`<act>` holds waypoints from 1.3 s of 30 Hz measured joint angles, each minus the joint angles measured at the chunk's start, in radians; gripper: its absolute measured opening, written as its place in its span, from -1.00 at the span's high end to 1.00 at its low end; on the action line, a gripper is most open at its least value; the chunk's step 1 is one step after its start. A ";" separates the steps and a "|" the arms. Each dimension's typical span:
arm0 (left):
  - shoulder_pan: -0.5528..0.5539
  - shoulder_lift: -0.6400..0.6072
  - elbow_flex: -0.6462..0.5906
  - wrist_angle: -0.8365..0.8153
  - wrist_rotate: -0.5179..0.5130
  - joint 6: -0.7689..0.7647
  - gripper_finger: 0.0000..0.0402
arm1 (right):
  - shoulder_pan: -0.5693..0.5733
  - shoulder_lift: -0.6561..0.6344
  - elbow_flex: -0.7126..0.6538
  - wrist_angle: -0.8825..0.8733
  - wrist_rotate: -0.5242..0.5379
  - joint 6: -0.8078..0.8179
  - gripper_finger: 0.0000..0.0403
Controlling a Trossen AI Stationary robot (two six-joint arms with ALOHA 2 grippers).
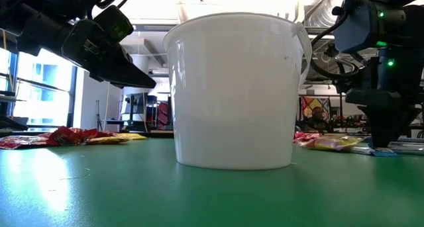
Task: Sort candy by brand, put in halloween buckets
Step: Put the white chocolate into the black bucket
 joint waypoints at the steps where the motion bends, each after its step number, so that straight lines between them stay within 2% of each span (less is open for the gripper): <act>1: 0.000 0.000 0.000 0.000 0.000 0.000 0.92 | 0.000 0.001 0.005 -0.009 -0.001 0.000 0.48; 10: 0.000 0.000 0.000 0.000 0.000 0.000 0.92 | 0.000 0.004 0.111 -0.130 0.010 -0.056 0.48; 18: 0.000 0.000 0.000 0.000 0.000 -0.001 0.92 | -0.001 0.003 0.246 -0.189 0.084 -0.142 0.48; 22: 0.000 0.000 0.000 0.000 0.000 -0.001 0.92 | -0.015 0.003 0.318 -0.169 0.165 -0.218 0.48; 26: 0.001 0.000 0.000 0.000 0.000 0.000 0.92 | -0.047 0.003 0.377 -0.090 0.258 -0.347 0.48; 30: 0.001 0.000 0.000 0.000 0.000 0.000 0.92 | -0.102 0.003 0.416 0.068 0.307 -0.522 0.48; 39: 0.001 0.000 0.000 0.000 -0.007 0.009 0.92 | -0.231 0.034 0.469 0.395 0.311 -0.865 0.48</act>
